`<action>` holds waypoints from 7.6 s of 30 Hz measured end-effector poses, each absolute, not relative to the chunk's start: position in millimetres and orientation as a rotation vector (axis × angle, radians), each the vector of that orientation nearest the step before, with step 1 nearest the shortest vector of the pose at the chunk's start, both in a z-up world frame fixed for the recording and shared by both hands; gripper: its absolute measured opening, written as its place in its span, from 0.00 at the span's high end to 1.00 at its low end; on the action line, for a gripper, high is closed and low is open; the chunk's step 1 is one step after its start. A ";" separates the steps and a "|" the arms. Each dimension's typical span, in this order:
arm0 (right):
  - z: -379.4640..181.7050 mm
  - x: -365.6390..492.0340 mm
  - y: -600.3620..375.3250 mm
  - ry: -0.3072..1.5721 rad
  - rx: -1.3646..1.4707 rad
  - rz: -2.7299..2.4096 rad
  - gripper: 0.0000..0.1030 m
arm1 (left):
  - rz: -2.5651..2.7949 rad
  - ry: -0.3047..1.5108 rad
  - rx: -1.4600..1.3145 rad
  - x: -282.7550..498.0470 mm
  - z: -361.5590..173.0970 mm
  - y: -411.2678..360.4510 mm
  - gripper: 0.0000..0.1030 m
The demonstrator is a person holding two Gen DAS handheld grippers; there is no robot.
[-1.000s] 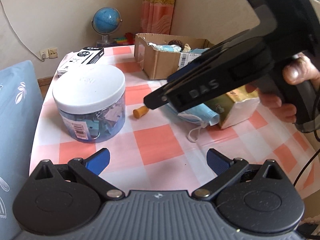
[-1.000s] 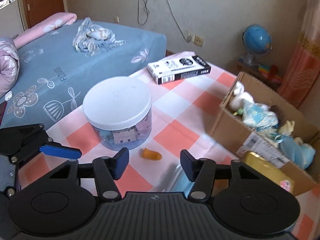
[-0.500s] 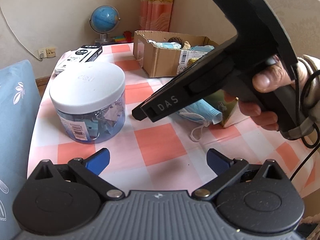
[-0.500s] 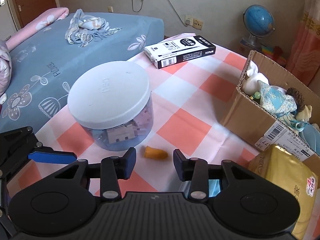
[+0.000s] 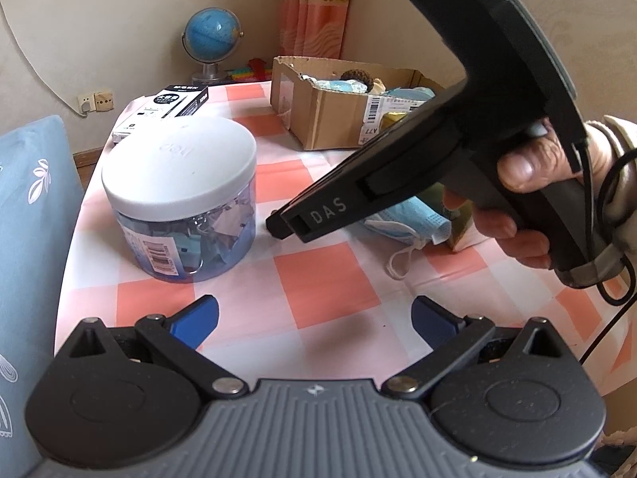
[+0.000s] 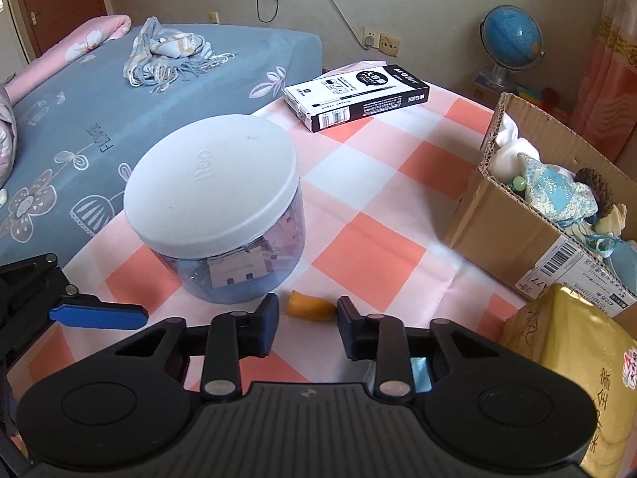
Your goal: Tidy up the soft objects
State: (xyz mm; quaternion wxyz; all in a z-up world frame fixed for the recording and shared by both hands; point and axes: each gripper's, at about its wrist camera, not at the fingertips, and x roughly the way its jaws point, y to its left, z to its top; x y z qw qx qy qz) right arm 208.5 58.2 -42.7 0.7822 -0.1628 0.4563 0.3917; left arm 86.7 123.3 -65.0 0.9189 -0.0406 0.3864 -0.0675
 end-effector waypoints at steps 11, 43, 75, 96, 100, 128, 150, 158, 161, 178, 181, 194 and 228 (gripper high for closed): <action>-32.1 202.5 54.0 0.961 -0.344 0.849 0.71 | -0.136 0.786 -0.091 84.3 -63.8 126.3 0.01; 35.7 178.3 -100.1 0.807 -0.201 0.628 0.71 | -0.254 0.766 0.101 158.7 -50.2 68.8 0.03; 25.3 169.7 -134.7 0.811 -0.142 0.585 0.71 | -0.242 0.854 0.032 178.1 -60.5 59.2 0.73; 42.0 192.9 -124.4 0.764 -0.194 0.582 0.71 | -0.267 0.755 0.089 151.1 -7.4 80.2 0.78; 48.0 220.7 -114.8 0.744 -0.216 0.574 0.71 | -0.273 0.740 0.088 150.0 -2.7 80.3 0.78; 33.0 218.5 -110.7 0.768 -0.242 0.444 0.00 | -0.253 0.739 0.085 168.0 5.2 78.7 0.78; 25.8 139.8 -157.1 0.747 -0.062 0.316 0.00 | -0.304 0.693 0.155 277.2 45.8 22.1 0.78; 23.4 137.2 -167.4 0.742 -0.072 0.300 0.00 | -0.292 0.729 0.164 339.9 31.6 -9.1 0.78; 23.4 137.5 -172.1 0.737 -0.075 0.288 0.00 | -0.282 0.740 0.163 355.4 23.5 -16.2 0.69; 32.7 131.8 -168.7 0.767 -0.048 0.224 0.00 | -0.145 0.612 0.062 253.6 45.3 21.8 0.02; 33.6 136.1 -168.5 0.804 -0.033 0.172 0.00 | -0.119 0.638 0.004 221.6 41.8 31.7 0.02; 65.7 159.6 -134.8 0.808 -0.077 0.092 0.00 | 0.055 0.674 -0.007 136.0 62.9 50.6 0.02; 79.2 143.8 -132.8 0.796 -0.045 0.076 0.00 | 0.067 0.712 0.000 129.7 63.9 38.6 0.02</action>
